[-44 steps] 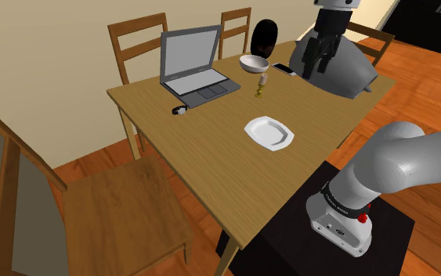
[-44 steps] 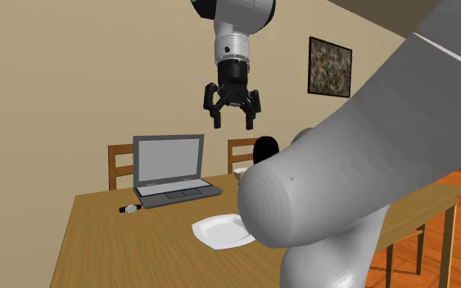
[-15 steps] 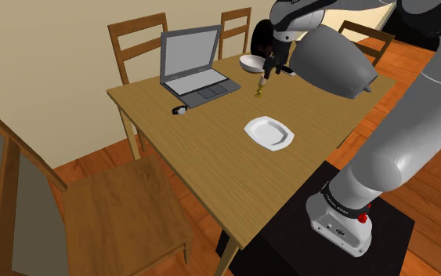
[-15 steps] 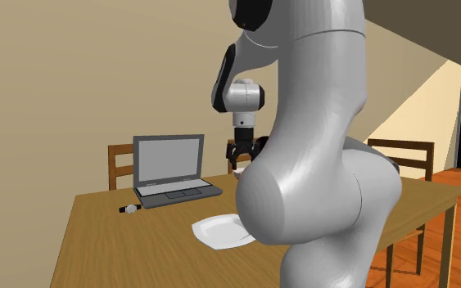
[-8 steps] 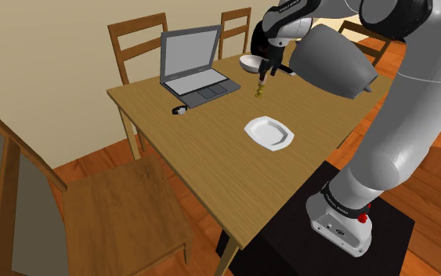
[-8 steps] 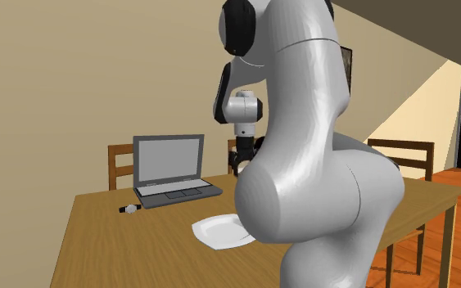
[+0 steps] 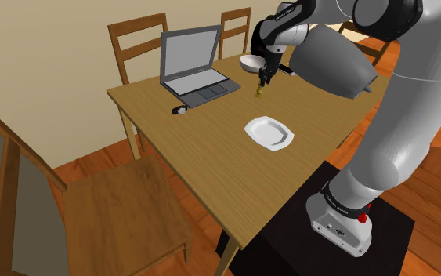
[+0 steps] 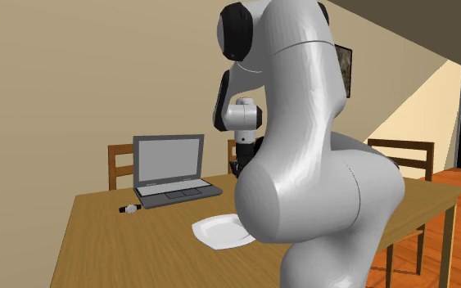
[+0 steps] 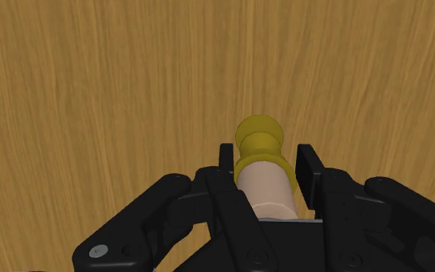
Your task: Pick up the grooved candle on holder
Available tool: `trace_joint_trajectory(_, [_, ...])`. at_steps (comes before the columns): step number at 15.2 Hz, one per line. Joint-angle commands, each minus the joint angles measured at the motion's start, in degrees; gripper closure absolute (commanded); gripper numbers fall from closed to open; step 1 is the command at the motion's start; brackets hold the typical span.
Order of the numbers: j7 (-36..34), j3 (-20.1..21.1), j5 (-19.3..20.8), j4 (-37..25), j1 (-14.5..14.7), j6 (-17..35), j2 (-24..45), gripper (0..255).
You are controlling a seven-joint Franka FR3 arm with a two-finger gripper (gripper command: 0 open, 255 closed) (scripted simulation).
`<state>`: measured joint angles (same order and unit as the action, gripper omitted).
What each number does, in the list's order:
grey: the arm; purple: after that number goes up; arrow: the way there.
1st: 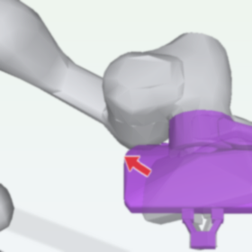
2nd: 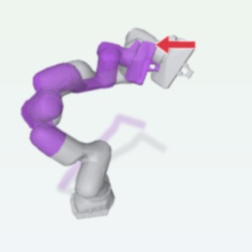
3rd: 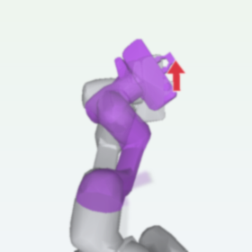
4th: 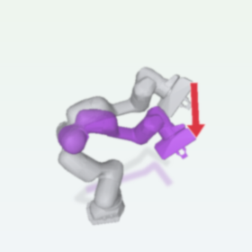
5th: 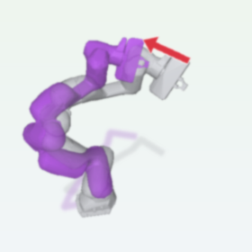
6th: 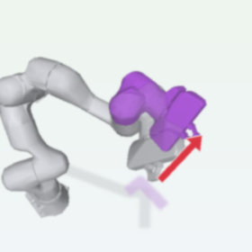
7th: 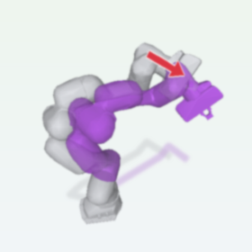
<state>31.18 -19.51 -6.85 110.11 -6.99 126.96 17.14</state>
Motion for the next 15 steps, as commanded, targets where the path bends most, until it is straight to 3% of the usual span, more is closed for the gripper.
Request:
trace_joint_trajectory(1, [0.02,-0.03,0.0,0.02,-0.04,0.06,0.08,255])
trace_joint_trajectory(8, [-0.03,-0.01,0.0,0.1,-0.01,0.14,0.08,255])
trace_joint_trajectory(15, [-0.82,-0.44,1.24,-2.14,0.32,-4.5,-2.48,255])
